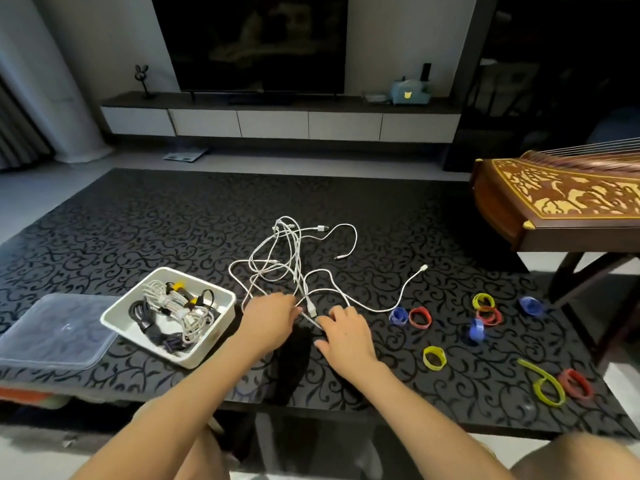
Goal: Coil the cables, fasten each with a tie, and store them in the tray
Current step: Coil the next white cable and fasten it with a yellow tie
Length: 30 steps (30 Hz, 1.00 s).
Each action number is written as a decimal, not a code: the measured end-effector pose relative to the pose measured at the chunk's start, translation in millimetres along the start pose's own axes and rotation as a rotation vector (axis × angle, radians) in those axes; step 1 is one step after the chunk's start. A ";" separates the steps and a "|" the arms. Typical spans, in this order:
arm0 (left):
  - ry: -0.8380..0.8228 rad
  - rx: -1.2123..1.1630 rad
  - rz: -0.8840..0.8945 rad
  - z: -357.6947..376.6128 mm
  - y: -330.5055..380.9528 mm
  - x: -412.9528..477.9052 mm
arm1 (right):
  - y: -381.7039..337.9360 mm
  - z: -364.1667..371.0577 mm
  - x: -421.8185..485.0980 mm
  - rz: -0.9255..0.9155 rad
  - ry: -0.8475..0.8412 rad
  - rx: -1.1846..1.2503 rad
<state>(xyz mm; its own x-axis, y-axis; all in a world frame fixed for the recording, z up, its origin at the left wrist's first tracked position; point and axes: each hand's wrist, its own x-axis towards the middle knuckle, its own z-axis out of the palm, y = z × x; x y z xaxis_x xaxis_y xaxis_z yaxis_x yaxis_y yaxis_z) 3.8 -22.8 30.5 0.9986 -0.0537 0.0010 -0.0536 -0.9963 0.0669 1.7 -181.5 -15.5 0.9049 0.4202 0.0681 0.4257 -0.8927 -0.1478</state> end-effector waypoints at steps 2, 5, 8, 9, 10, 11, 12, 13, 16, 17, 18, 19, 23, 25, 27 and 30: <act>0.080 -0.372 0.031 -4.0 -2.0 -2.6 | 0.8 1.8 9.4 0.025 -0.005 -0.041; 0.278 -0.762 0.032 -33.7 -9.4 5.6 | 15.0 -12.2 23.7 0.098 0.113 0.062; 0.374 -1.008 0.020 -75.6 -10.2 28.8 | 31.7 -52.8 46.0 0.083 0.317 0.261; 0.409 -1.092 0.018 -93.4 -9.2 39.1 | 36.0 -73.9 56.7 0.071 0.363 0.297; 0.450 -1.168 0.015 -110.7 -8.2 48.9 | 39.2 -95.2 68.1 0.060 0.395 0.316; 0.501 -1.233 0.023 -130.7 -7.2 58.9 | 42.1 -119.8 80.1 0.052 0.423 0.328; 0.559 -1.283 0.038 -150.8 -6.9 67.9 | 44.4 -144.4 91.6 0.048 0.446 0.342; 0.615 -1.317 0.056 -170.4 -6.7 74.6 | 45.5 -167.4 100.7 0.051 0.468 0.367; 0.788 -1.324 0.158 -233.5 -6.6 88.5 | 42.2 -244.3 122.4 0.016 0.628 0.444; 0.840 -1.329 0.193 -249.6 -6.8 90.2 | 38.7 -267.8 124.5 -0.014 0.710 0.475; 0.890 -1.339 0.221 -266.8 -6.3 91.9 | 33.9 -293.5 125.2 -0.053 0.803 0.499; 0.919 -1.349 0.231 -276.3 -6.7 93.5 | 28.3 -313.4 122.9 -0.098 0.896 0.514; 0.930 -1.485 0.227 -301.1 -7.4 103.5 | 6.1 -376.4 103.2 -0.224 1.056 0.463; 0.906 -1.495 0.194 -305.0 -7.8 110.6 | -0.4 -390.2 91.2 -0.221 0.897 0.487; 0.803 -1.391 0.124 -301.0 -4.3 117.2 | -3.2 -391.6 81.0 -0.179 0.714 0.546; 0.531 -1.028 -0.056 -275.3 9.0 117.6 | 1.3 -377.8 70.8 -0.031 0.574 0.645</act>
<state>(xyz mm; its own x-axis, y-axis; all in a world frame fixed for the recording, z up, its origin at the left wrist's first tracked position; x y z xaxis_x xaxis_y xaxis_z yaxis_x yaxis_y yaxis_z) 121.4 -19.6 305.9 0.8881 0.2665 0.3745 -0.2248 -0.4589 0.8596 66.8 -214.3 361.9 0.8274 0.1405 0.5438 0.5239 -0.5419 -0.6571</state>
